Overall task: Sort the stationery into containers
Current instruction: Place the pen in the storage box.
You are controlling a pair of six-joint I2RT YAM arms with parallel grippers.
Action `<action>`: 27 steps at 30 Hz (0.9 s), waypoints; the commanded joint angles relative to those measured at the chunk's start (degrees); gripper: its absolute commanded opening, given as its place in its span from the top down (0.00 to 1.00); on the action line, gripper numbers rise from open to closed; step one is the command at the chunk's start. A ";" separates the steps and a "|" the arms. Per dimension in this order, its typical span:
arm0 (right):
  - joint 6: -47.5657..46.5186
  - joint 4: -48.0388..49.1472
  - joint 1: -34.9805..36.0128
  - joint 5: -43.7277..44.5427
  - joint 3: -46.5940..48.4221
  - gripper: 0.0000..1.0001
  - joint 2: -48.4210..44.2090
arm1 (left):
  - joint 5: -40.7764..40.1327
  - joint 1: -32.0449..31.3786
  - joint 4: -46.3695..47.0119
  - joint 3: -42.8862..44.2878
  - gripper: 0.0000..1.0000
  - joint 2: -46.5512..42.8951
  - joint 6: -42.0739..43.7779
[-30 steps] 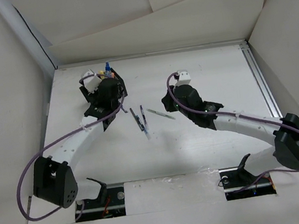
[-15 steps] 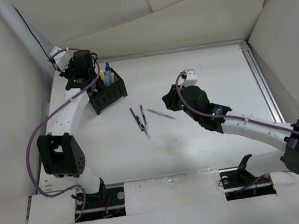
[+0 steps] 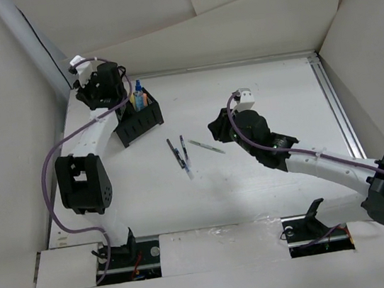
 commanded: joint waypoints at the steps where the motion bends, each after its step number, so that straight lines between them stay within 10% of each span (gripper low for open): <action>1: 0.14 3.60 -0.29 -1.08 -0.20 0.63 -1.58 | -4.14 -0.12 8.68 1.20 1.00 1.37 6.95; 15: -0.39 3.60 -0.29 -1.61 -0.20 0.63 -2.10 | -9.59 -3.11 37.14 2.52 1.00 11.39 31.54; 27: -0.39 3.60 -0.29 -1.61 -0.20 0.63 -2.11 | -11.34 -3.64 47.68 1.29 1.00 15.44 35.96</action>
